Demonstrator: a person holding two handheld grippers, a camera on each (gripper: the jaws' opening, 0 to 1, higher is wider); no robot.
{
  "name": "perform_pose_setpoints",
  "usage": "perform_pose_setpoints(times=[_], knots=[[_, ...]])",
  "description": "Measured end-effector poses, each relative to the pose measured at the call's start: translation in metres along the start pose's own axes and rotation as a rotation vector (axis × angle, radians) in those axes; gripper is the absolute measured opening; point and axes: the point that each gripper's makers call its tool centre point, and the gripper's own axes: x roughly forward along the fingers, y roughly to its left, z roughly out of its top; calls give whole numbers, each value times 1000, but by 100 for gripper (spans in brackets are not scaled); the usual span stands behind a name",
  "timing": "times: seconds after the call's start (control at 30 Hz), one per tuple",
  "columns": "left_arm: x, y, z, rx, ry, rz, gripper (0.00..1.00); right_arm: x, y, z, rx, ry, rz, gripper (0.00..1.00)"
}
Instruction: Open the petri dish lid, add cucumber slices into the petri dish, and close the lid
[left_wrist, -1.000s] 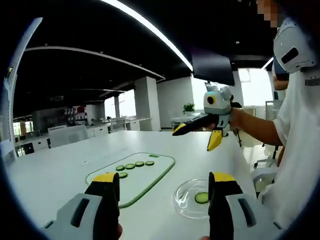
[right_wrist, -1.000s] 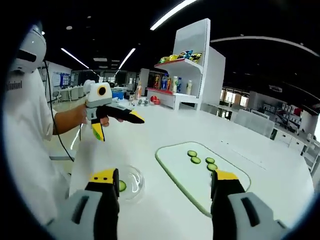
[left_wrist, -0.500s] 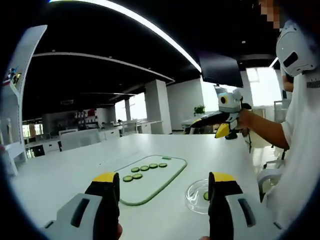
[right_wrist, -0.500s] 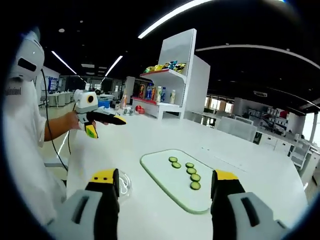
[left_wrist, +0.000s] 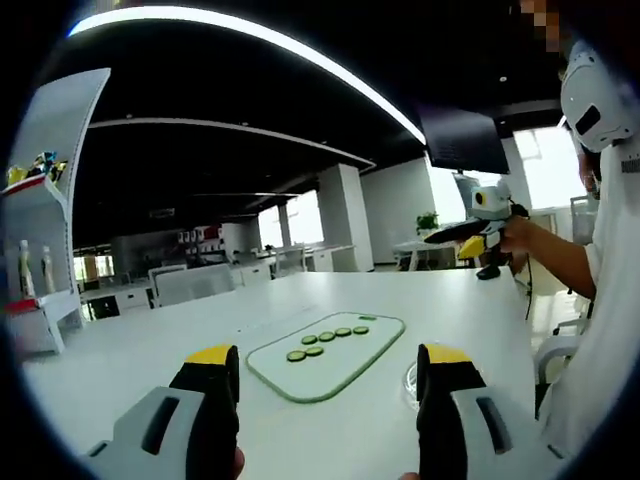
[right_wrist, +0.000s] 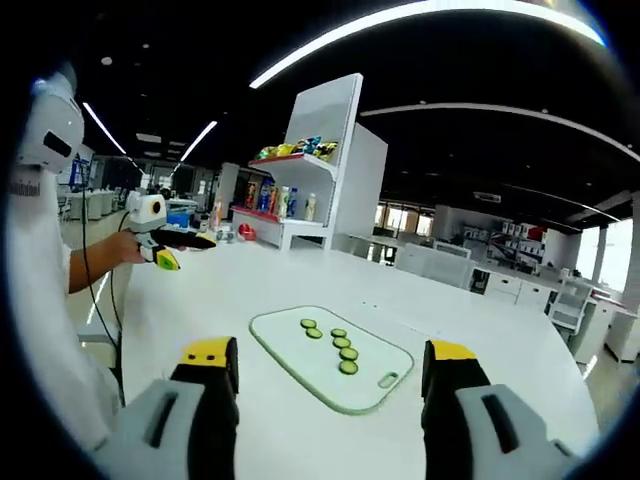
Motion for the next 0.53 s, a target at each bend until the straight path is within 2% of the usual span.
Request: perform_pose_setpoints(times=[0.27,0.53], knots=[[-14,17,2,5,-2,67,72,-30,-26,-9,14,-4,-86,74],[-23,25,1,-7,-8,109,72,-48,-35,-16,35,-7,-137,74]])
